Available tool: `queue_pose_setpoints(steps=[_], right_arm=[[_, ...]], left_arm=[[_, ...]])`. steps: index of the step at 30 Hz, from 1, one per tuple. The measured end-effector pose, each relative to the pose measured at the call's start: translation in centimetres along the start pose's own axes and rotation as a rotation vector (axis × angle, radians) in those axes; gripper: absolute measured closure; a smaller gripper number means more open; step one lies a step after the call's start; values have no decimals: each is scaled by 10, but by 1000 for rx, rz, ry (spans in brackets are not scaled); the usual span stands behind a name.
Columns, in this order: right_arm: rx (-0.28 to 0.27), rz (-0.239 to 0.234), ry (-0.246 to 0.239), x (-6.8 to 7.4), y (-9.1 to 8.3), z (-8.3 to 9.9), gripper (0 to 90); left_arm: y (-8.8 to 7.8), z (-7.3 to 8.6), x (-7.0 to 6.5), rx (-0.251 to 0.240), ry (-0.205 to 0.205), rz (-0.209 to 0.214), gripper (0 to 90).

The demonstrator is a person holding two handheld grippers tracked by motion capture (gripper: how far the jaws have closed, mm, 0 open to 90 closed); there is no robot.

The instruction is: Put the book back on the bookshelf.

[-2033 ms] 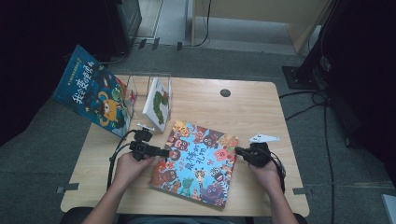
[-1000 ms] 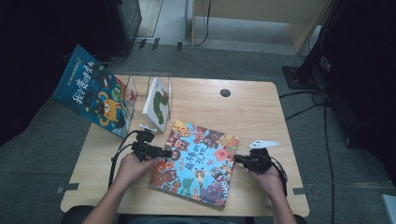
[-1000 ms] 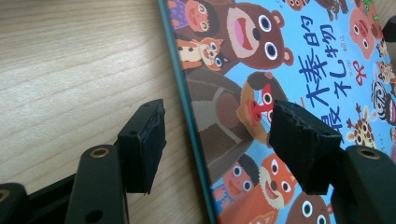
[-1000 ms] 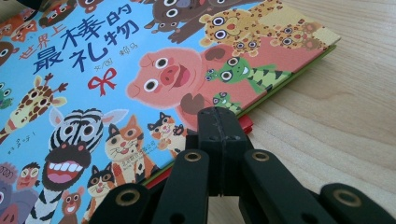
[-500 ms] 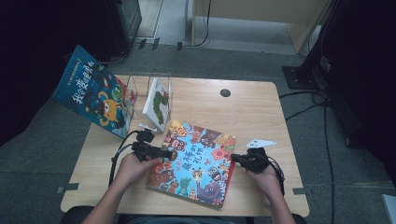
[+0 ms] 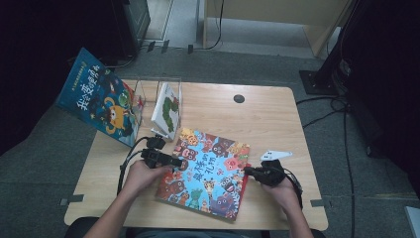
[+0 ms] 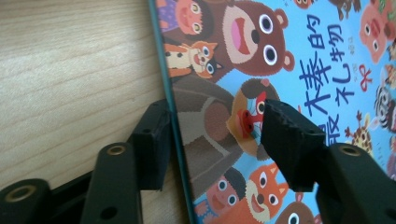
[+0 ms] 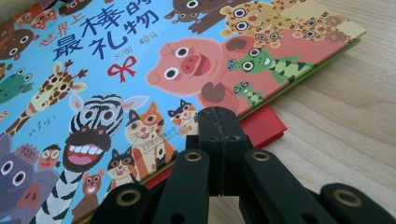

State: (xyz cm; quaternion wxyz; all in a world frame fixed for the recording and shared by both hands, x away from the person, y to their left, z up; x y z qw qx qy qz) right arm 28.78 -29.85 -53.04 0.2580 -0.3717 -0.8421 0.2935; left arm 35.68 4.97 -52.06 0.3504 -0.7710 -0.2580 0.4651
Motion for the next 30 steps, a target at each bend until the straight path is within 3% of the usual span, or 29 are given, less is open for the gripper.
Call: queue_pose_setpoints(steps=[4, 7, 11, 16, 19, 20, 22, 23, 27, 30], right_arm=[[-1, -10, 3, -1, 0, 1, 900], [2, -25, 3, -3, 0, 2, 900], [1, -41, 18, -5, 0, 3, 900], [-1, -50, 16, -4, 2, 2, 900], [2, -74, 2, 1, 7, 0, 900], [3, -84, -17, 5, 10, -2, 900], [-2, -90, -62, 15, 18, -5, 900], [-4, -85, -85, 20, 21, -7, 900], [-11, -58, -162, 30, 28, -12, 900], [-15, -49, -155, 32, 31, -14, 900]], left_arm=[[-4, -1, -2, 11, -14, 3, 482], [-17, -3, -7, -19, -18, 39, 503], [-38, -10, -21, -68, -16, 105, 524], [-64, -23, -44, -63, 22, 148, 551], [-66, -29, -61, 10, 21, 274, 605], [-65, -31, -68, 28, 34, 290, 625], [-68, -36, -78, 39, 71, 220, 631], [-70, -38, -79, 41, 67, 207, 640], [-76, -44, -77, 47, 62, 164, 693], [-74, -46, -72, 66, 33, 169, 691]])
Point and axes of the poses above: each handheld gripper's, and its own axes: y roughly forward along the jaws, z roughly out of its underside, x roughly to its left, the point moved 4 cm from there along y, roughly forward along the jaws, and after that the axes turned 4 degrees about z, right-handed, at the moved point
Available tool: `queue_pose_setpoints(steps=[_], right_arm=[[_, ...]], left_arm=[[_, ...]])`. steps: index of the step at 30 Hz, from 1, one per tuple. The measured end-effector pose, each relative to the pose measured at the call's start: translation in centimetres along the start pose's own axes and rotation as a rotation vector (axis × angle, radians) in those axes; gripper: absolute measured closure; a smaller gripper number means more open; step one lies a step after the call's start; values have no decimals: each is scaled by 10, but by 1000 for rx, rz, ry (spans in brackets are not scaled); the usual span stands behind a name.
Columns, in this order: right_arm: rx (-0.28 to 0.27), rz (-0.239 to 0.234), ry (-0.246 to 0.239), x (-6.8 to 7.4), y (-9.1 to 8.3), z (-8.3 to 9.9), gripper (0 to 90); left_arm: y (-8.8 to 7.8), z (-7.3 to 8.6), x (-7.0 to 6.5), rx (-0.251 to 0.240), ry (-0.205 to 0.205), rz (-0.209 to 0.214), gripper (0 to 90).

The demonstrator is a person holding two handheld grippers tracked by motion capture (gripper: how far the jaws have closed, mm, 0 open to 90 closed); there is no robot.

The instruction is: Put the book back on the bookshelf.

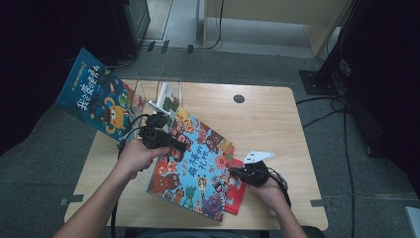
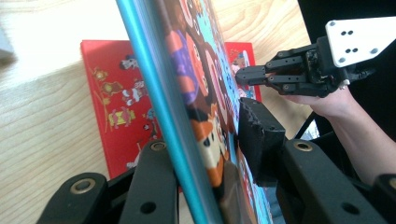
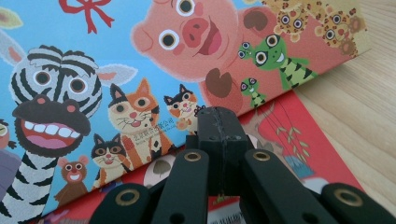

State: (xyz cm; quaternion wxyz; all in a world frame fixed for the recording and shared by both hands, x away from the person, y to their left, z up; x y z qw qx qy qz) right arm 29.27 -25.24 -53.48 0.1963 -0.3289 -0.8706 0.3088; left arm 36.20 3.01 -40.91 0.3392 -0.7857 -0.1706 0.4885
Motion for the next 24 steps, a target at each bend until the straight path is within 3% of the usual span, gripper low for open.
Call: queue_pose_setpoints(steps=[4, 5, 6, 9, 14, 17, 21, 24], right_arm=[[0, -1, -7, 1, 3, -3, 892], [-2, 1, -12, 1, 3, -3, 851], [-3, 4, -21, 0, 3, -4, 817], [16, -7, -24, -2, 2, -6, 799], [-52, 0, -8, -7, -8, -9, 756], [-86, 17, -2, -8, -12, -11, 728], [-96, 48, -28, -8, -10, -12, 657], [-101, 60, -18, -10, -9, -13, 596]], left_arm=[[0, -6, 3, 33, -32, 57, 735], [-1, -8, 4, 43, -35, 106, 757], [-2, -10, 3, 59, -34, 107, 771], [-6, -18, -2, 88, -32, 89, 783], [-25, -25, -15, 101, 0, 61, 818], [-38, -22, -22, 113, 46, 3, 819], [-54, -13, -23, 101, 62, -36, 817], [-67, -5, -22, 81, 66, -64, 815]])
Point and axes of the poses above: each handheld gripper's, and its own axes: y roughly forward along the jaws, z roughly out of its underside, x roughly to its left, the point moved 4 cm from there along y, roughly forward along the jaws, and after that the axes turned 4 degrees about z, right-handed, at the moved point
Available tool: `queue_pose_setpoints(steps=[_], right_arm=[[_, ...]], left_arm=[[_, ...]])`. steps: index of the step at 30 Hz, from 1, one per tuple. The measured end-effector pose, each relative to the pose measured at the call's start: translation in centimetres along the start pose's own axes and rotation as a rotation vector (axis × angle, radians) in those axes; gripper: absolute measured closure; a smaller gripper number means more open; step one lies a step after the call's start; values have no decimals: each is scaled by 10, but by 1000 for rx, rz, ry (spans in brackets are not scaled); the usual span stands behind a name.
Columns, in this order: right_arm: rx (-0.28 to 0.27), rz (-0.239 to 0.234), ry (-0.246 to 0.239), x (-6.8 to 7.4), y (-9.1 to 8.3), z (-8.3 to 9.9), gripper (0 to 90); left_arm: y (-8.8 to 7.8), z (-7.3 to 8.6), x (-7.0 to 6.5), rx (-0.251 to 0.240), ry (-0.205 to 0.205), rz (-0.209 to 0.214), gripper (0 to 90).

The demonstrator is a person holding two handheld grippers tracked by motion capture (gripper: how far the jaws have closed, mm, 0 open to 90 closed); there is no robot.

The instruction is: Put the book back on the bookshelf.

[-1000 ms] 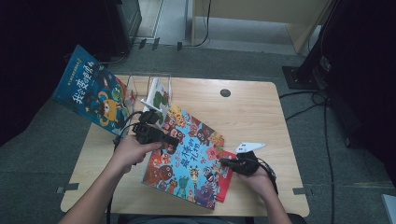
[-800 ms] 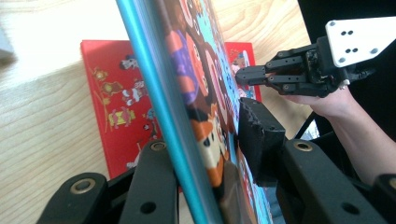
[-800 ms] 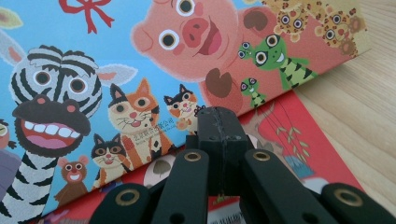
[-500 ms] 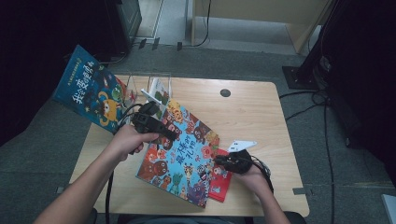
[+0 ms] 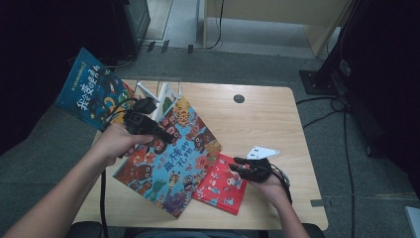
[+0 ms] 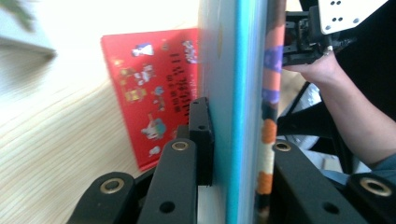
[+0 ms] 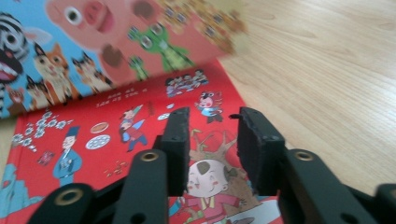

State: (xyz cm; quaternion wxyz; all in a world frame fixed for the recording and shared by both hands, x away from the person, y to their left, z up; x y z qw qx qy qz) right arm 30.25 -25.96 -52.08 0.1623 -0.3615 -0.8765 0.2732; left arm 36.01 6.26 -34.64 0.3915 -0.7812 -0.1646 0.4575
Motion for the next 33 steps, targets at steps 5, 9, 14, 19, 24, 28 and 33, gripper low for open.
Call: queue_pose_setpoints(steps=[5, 9, 14, 19, 24, 28, 33], right_arm=[[24, 23, -23, 1, 10, 1, 519], [58, 41, -28, -1, 20, -1, 508], [69, 59, -7, -7, 26, -3, 495], [55, 69, -31, -6, 33, -4, 474], [66, 50, 4, -8, 39, -8, 433], [71, 33, 18, -9, 42, -9, 415], [75, 22, 18, -11, 43, -10, 406]], left_arm=[[-20, 13, 8, -37, -24, -35, 814], [-34, 22, 13, -73, -43, -44, 814], [-51, 34, 18, -124, -74, -45, 815], [-69, 47, 21, -162, -116, -59, 816], [-82, 59, 25, -171, -146, -98, 815], [-91, 71, 31, -181, -178, -105, 815], [-104, 82, 37, -195, -206, -120, 814]])
Point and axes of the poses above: each handheld gripper's, and its own axes: y roughly forward along the jaws, z roughly out of its underside, x roughly to its left, the point moved 4 cm from there along y, roughly forward along the jaws, and after that the axes turned 4 degrees about z, right-handed, at the moved point
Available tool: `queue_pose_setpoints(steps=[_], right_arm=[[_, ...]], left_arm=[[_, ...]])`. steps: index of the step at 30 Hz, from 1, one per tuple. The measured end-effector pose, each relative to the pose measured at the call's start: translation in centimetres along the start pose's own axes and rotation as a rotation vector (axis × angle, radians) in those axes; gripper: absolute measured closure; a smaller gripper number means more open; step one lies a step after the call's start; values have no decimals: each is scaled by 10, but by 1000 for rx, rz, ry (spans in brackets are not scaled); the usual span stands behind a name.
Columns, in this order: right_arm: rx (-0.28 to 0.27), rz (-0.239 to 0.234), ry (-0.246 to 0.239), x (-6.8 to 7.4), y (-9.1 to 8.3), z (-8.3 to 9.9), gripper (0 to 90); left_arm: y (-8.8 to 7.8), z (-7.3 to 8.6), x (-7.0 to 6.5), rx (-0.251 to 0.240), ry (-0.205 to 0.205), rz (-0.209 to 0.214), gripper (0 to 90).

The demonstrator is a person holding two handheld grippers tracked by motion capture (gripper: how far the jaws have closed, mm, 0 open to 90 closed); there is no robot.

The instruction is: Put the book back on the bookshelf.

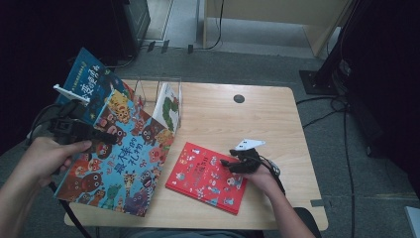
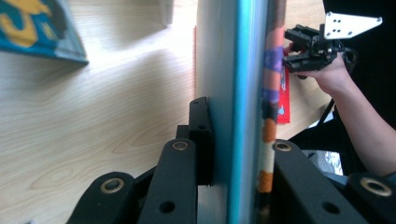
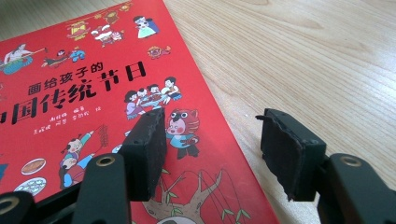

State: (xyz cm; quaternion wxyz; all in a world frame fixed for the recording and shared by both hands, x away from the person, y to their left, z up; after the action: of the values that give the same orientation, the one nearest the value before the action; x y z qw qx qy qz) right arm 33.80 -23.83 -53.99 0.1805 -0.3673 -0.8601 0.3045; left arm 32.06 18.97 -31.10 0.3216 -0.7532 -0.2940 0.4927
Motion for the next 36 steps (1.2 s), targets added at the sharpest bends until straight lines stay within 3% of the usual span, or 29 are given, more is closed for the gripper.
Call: queue_pose_setpoints(steps=[12, 21, 29, 36], right_arm=[[2, -7, 2, -1, 0, 1, 395], [3, -6, 2, -1, 0, 1, 393], [3, -5, 1, -1, 0, 1, 391], [3, -7, 0, -1, 0, 1, 391]], left_arm=[[-31, 7, 21, -27, -43, -57, 814], [-54, 7, 46, -78, -120, -66, 812], [-71, -12, 52, -121, -148, -101, 811], [-79, -34, 59, -128, -170, -134, 810]])
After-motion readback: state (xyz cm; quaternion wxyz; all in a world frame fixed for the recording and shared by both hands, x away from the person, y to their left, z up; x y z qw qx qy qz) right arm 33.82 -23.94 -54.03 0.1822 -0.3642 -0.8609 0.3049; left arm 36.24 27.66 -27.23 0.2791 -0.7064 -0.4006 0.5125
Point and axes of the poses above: each handheld gripper's, and its own axes: y roughly forward along the jaws, z roughly out of its underside, x roughly to its left, the point moved 4 cm from there along y, roughly forward along the jaws, and after that the axes turned 4 degrees about z, right-handed, at the moved point
